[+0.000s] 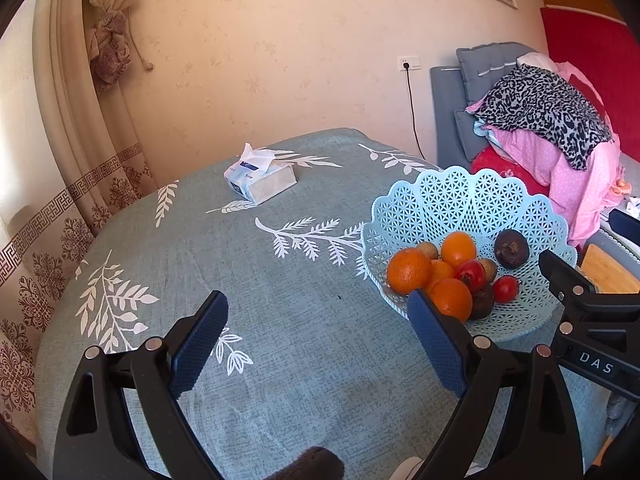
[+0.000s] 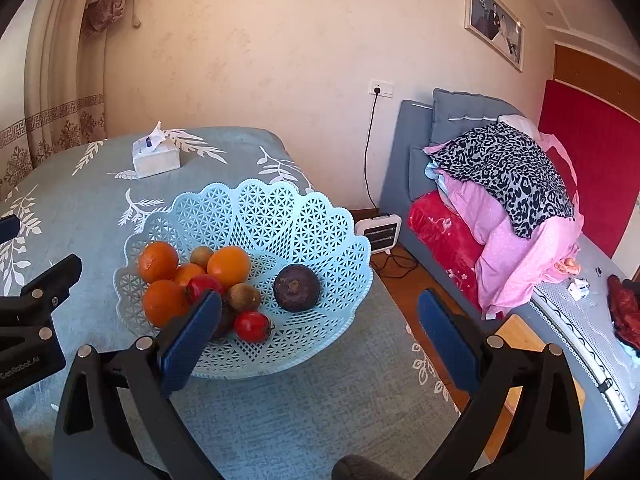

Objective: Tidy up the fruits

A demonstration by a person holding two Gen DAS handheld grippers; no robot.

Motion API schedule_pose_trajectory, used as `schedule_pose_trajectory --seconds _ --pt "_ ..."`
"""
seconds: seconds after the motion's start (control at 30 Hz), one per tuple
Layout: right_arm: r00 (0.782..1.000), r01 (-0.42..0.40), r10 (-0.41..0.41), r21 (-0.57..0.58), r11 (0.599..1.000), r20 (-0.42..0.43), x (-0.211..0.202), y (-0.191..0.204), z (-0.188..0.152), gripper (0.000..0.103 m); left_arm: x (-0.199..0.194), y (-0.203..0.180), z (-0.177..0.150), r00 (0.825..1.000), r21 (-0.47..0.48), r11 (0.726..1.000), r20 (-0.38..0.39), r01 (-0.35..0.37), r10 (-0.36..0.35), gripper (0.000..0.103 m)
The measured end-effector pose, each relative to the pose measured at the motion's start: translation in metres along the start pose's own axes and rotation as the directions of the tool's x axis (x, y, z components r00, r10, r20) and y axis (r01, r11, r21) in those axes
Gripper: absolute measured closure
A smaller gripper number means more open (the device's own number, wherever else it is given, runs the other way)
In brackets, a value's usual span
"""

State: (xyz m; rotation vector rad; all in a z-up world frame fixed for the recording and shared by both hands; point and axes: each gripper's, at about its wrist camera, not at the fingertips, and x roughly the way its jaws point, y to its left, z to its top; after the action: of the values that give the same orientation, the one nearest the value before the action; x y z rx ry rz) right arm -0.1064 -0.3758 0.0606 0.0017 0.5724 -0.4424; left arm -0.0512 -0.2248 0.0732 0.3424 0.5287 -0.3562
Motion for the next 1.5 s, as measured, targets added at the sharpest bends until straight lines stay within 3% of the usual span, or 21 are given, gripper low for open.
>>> schedule_pose_trajectory --seconds 1.5 --pt "0.999 -0.038 0.038 -0.045 0.998 0.004 -0.002 0.012 -0.003 0.003 0.000 -0.003 0.000 1.000 0.001 1.000 -0.005 -0.001 0.001 0.013"
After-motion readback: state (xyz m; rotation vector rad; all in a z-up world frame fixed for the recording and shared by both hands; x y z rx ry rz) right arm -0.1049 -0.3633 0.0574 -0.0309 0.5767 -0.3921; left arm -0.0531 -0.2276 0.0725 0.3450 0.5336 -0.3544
